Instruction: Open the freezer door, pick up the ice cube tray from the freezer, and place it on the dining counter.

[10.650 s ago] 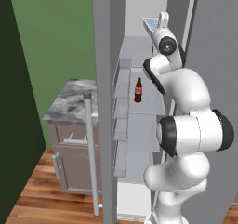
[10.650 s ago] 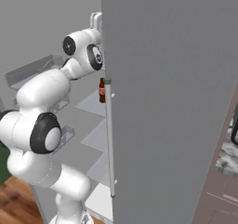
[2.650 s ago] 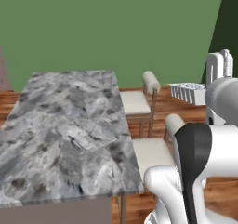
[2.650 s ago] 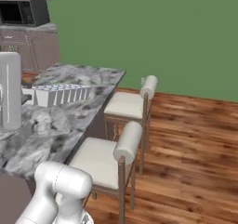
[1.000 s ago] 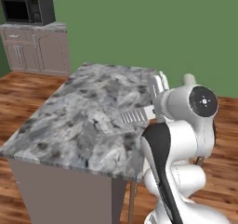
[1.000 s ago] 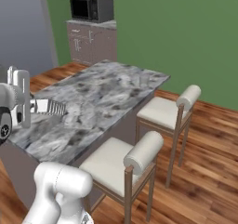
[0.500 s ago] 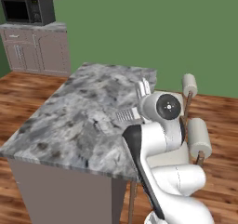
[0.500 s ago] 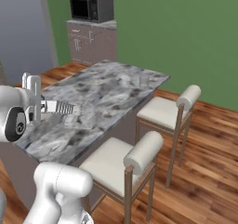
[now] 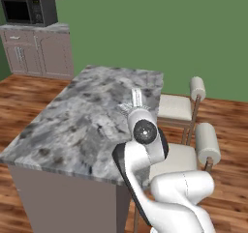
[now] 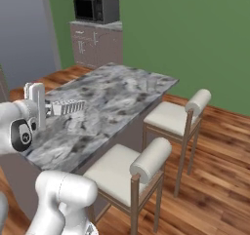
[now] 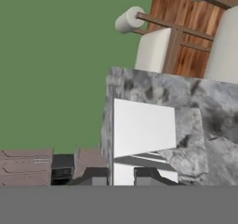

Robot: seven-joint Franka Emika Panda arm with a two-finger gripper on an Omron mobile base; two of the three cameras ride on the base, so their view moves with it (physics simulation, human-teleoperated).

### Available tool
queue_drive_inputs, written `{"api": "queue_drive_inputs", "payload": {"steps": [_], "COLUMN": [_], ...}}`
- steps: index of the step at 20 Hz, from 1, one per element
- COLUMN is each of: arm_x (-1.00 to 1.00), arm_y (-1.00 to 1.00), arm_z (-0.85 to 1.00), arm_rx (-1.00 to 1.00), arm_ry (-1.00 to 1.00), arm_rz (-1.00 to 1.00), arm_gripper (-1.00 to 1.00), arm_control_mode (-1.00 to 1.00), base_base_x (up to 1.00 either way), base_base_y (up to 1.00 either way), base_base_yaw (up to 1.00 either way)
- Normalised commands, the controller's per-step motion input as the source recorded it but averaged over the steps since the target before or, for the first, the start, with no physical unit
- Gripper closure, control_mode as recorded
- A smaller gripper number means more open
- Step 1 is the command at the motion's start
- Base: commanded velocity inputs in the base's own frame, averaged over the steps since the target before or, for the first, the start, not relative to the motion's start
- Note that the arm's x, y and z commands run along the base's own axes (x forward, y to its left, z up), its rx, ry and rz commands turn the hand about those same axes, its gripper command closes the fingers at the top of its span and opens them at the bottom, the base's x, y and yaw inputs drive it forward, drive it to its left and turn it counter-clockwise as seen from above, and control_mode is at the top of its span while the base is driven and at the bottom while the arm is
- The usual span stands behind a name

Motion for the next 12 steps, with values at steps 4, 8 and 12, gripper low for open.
{"api": "queue_drive_inputs", "payload": {"steps": [4,8,12], "arm_x": [0.43,0.53,0.53], "arm_y": [0.04,0.00,0.00], "arm_z": [-0.17,-0.02,0.00], "arm_rx": [0.00,0.01,0.01], "arm_ry": [-0.03,0.01,0.04], "arm_rz": [-0.10,-0.07,-0.05], "arm_gripper": [1.00,1.00,1.00], "arm_control_mode": [-1.00,-1.00,-1.00], "base_base_x": [0.00,0.00,0.00], "base_base_y": [0.00,0.00,0.00], "base_base_yaw": [0.00,0.00,0.00]}}
